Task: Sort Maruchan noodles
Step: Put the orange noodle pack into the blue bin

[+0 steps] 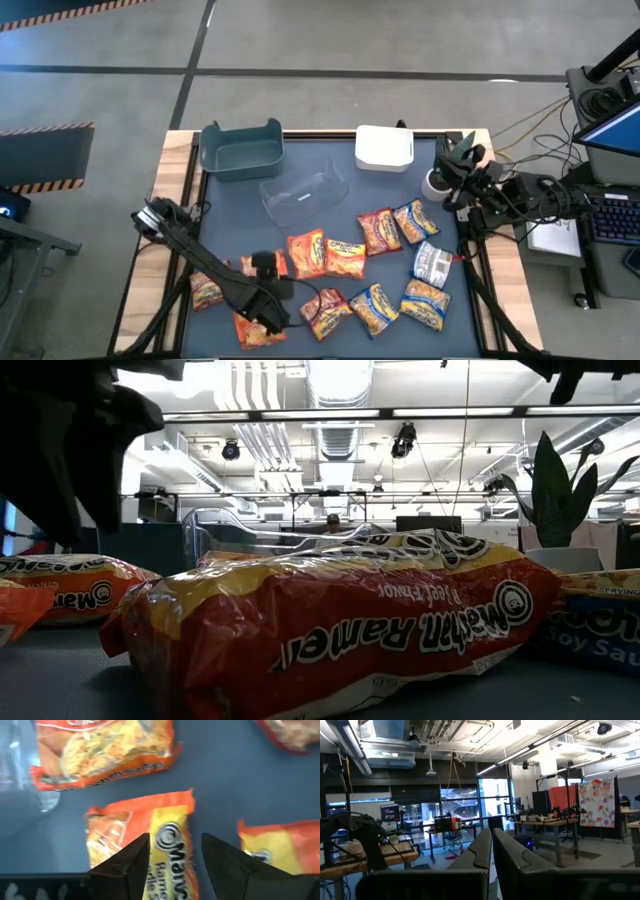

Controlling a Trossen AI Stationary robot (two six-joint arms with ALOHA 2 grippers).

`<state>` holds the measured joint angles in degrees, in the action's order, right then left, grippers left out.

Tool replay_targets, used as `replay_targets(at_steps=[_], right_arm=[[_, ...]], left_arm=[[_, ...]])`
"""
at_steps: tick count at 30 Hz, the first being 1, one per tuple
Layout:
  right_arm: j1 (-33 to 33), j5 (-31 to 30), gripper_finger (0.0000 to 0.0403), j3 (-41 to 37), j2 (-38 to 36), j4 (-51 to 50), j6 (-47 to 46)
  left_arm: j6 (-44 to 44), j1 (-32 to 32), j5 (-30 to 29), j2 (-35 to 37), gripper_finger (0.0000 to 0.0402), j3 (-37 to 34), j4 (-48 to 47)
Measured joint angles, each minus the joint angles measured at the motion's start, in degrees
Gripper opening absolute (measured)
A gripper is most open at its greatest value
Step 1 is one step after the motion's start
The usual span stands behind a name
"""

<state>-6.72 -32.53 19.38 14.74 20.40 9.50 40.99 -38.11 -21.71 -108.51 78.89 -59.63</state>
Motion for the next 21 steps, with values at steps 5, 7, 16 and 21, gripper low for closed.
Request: replay_targets(at_steps=[5, 7, 16, 21], right_arm=[[0.00, 0.00, 0.0009, 0.00, -0.02, -0.65, -0.98], [0.00, 0.00, 0.0009, 0.00, -0.02, -0.83, -0.98], [0.00, -0.01, 0.0009, 0.00, -0.02, -0.95, -0.65], [0.00, -0.02, 0.0009, 0.00, -0.02, -0.94, -0.43]], left_arm=[[-1.02, 0.07, -2.04, 0.00, 0.0189, -0.99, 1.29], [-2.55, 0.07, -3.05, 0.00, 0.0193, -1.81, 3.51], [-4.95, 0.13, -3.14, 0.02, 0.0182, -8.02, 13.13], [-4.48, 0.11, -4.14, 0.02, 0.0180, -9.83, 13.83]])
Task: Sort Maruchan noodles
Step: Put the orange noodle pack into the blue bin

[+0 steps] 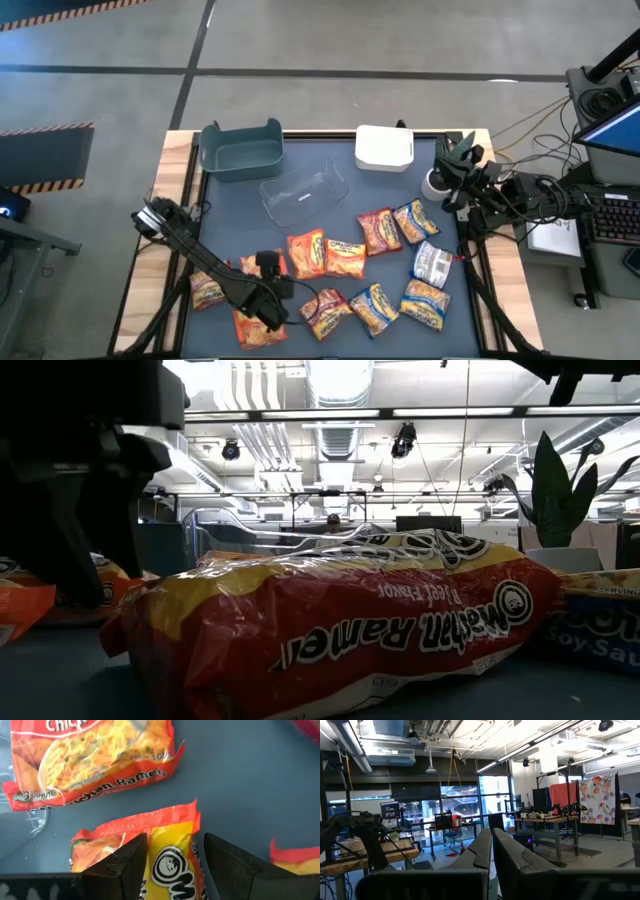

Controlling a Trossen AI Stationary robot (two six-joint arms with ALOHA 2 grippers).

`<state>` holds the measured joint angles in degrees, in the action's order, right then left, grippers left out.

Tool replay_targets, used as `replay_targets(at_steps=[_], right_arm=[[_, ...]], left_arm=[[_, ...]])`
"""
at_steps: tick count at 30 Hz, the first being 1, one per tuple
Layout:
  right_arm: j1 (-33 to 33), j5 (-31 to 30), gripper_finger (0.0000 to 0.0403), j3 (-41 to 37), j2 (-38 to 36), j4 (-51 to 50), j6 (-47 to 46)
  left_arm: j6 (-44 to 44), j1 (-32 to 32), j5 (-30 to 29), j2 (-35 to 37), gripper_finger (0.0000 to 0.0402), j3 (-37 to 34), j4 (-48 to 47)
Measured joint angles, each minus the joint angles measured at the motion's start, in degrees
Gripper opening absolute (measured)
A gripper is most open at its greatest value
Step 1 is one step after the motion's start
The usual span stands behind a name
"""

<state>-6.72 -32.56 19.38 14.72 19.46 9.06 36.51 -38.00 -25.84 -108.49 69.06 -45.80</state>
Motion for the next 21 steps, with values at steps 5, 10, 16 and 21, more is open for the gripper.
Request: replay_targets(at_steps=[5, 10, 16, 21], right_arm=[[0.00, 0.00, 0.0009, 0.00, 0.00, -0.05, 0.13], [0.00, -0.01, 0.0009, 0.00, 0.00, -0.51, 0.13], [0.00, -0.02, 0.0009, 0.00, 0.00, -0.57, 0.13], [0.00, -0.02, 0.0009, 0.00, 0.00, -0.57, 0.13]], left_arm=[[0.01, 0.00, -0.37, 0.00, 0.0175, -1.54, 2.58], [1.11, 0.00, -0.53, 0.04, 0.0136, -2.89, 3.78], [1.55, 0.00, -0.25, 0.04, 0.0042, -2.35, 2.92], [1.53, -0.04, 0.84, 0.23, 0.0008, -2.28, 2.25]])
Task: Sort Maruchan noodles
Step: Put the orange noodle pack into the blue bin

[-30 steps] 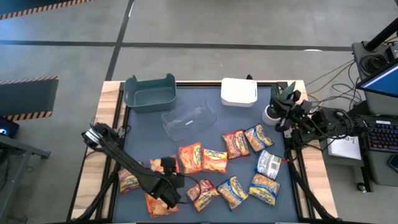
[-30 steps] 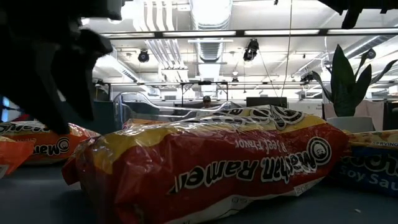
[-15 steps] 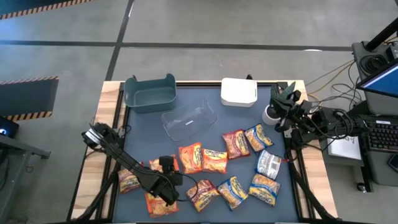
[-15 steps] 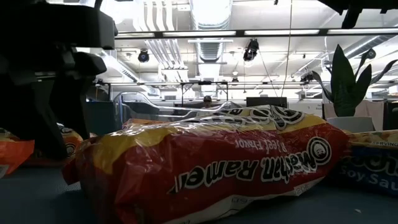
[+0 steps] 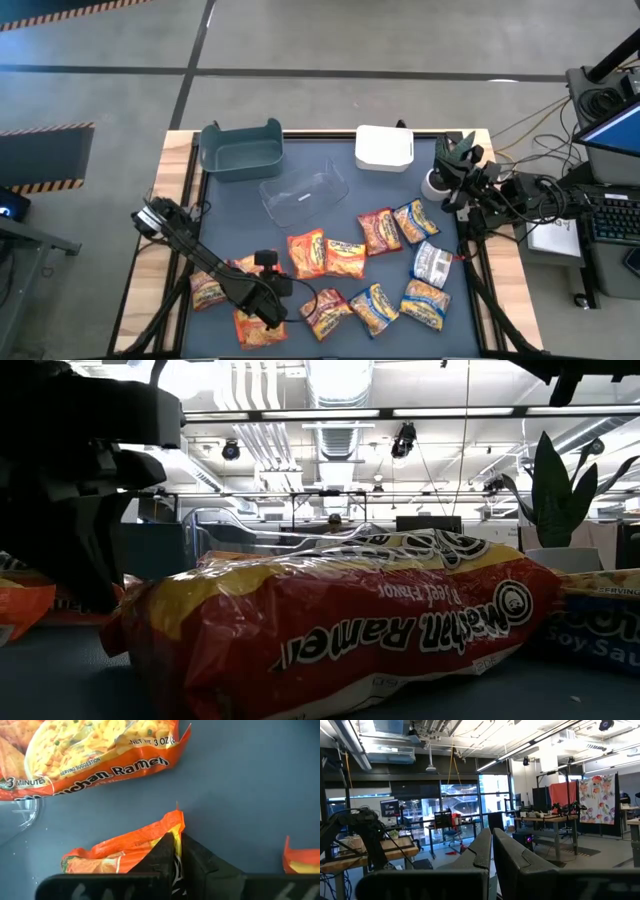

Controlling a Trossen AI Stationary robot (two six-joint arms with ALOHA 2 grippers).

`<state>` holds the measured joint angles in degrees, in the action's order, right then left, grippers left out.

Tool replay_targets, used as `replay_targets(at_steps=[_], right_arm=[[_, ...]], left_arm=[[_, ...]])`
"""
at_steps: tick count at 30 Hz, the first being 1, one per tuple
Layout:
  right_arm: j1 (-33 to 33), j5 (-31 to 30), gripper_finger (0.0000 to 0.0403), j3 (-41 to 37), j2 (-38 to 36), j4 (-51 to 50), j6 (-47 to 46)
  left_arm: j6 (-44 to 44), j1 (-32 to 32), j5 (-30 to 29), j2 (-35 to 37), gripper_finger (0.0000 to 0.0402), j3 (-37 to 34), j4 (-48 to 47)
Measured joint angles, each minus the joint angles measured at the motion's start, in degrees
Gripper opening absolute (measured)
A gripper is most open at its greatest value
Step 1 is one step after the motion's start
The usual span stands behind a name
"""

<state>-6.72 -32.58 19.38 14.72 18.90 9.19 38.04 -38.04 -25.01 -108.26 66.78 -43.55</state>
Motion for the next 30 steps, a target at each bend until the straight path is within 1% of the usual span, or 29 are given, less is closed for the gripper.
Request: replay_targets(at_steps=[6, 9, 12, 16, 20, 24, 27, 30], right_arm=[[0.00, 0.00, 0.0009, 0.00, 0.00, -0.12, 0.00], [0.00, 0.00, 0.0009, 0.00, 0.00, -0.17, 0.00], [0.00, 0.00, 0.0009, 0.00, 0.00, -0.17, 0.00], [0.01, -0.01, 0.0009, 0.00, 0.00, -0.17, 0.00], [0.00, -0.02, 0.0009, 0.00, -0.02, -0.16, 0.44], [0.00, -0.02, 0.0009, 0.00, -0.02, -0.17, 0.44], [0.01, -0.02, 0.0009, 0.00, -0.02, -0.17, 0.44], [0.02, -0.02, 0.0009, 0.00, -0.02, -0.17, 0.44]], left_arm=[[-1.04, -0.16, 0.32, 3.27, 0.0003, 0.00, -0.17], [-1.90, -0.16, 0.07, 6.64, 0.0002, 0.00, -0.42], [-1.94, -0.16, -2.14, 10.94, 0.0001, 0.00, -1.32], [-1.55, -0.07, -8.66, 17.35, 0.0001, 0.00, -2.25], [-1.88, -0.07, -17.57, 23.84, 0.0001, 0.00, -1.80], [-3.97, 0.06, -26.82, 30.09, 0.0000, 0.04, -0.63], [-8.25, 1.03, -33.02, 33.66, 0.0000, 0.04, 1.89], [-16.56, 3.14, -35.86, 35.97, 0.0000, 0.04, 5.83]])
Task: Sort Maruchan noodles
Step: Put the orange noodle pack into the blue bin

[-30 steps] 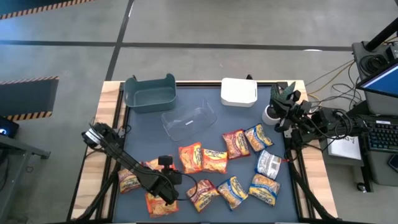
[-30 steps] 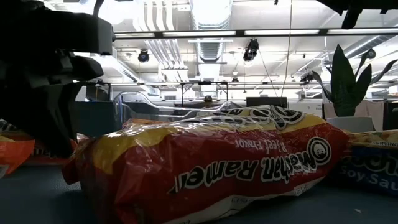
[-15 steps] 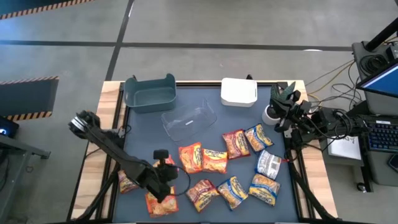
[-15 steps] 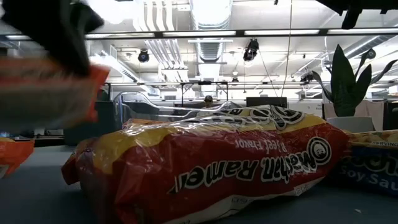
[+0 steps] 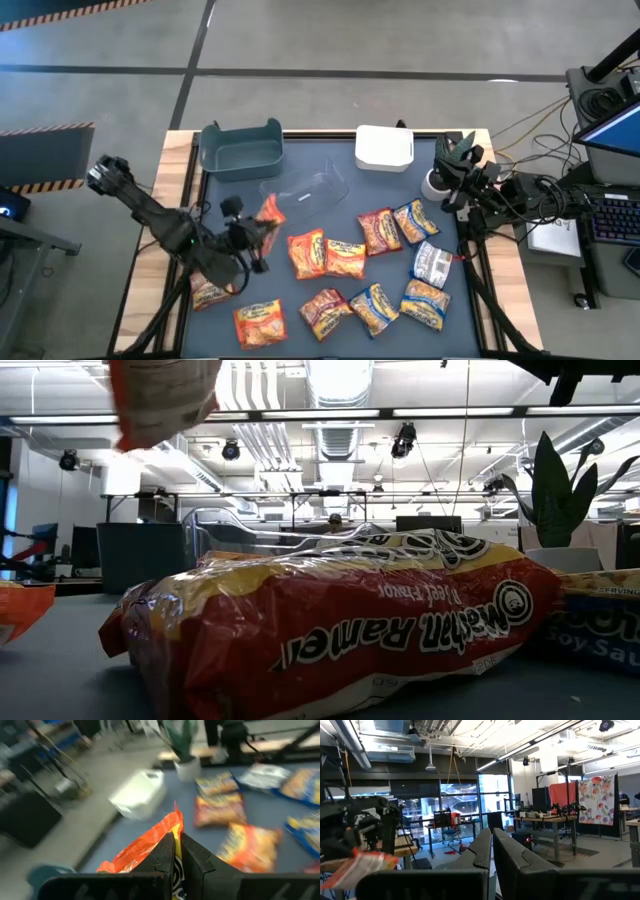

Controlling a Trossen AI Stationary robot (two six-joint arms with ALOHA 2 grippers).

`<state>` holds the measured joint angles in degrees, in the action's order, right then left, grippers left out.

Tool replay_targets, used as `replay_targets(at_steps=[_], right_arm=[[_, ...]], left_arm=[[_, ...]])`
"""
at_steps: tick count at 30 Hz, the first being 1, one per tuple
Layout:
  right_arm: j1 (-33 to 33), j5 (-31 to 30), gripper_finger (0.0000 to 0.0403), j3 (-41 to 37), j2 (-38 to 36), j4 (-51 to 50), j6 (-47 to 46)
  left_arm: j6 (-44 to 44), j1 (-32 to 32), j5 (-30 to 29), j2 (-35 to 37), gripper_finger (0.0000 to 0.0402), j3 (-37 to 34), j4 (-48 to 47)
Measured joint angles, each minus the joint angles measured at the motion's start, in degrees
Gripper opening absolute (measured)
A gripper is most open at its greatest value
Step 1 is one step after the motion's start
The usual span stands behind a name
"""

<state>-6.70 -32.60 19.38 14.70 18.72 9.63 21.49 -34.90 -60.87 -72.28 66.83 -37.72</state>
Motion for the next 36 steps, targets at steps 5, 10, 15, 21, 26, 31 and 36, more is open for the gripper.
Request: replay_targets(at_steps=[5, 10, 15, 21, 26, 31, 36], right_arm=[[-0.01, -0.02, 0.0009, 0.00, 0.00, 0.17, 0.95], [0.00, -0.03, 0.0009, 0.00, 0.00, 0.41, 2.45], [-0.02, -0.17, 0.0009, 0.00, 0.00, 0.39, 3.10], [0.00, -0.48, 0.0009, 0.00, 0.00, 0.35, 4.48], [-0.01, -0.52, 0.0009, 0.00, 0.00, 0.11, 5.46], [-0.01, -0.56, 0.0009, 0.00, 0.00, -0.01, 5.93], [-0.01, -0.56, 0.0009, 0.00, 0.00, -0.02, 7.64]], left_arm=[[-17.88, 5.98, 0.29, 1.87, 0.0000, 0.00, 4.68], [-33.20, 14.80, 12.21, 2.55, 0.0000, 0.00, 3.97], [-47.01, 24.86, 21.37, 2.55, 0.0000, -0.02, 3.02], [-63.33, 36.53, 21.80, 2.57, 0.0000, -0.13, -0.30], [-65.57, 50.39, 35.52, 2.55, 0.0000, -0.17, -4.25], [-70.07, 66.14, 44.09, 0.99, 0.0000, -0.17, -4.36], [-83.69, 76.78, 54.92, -2.29, 0.0000, -0.17, -4.36]])
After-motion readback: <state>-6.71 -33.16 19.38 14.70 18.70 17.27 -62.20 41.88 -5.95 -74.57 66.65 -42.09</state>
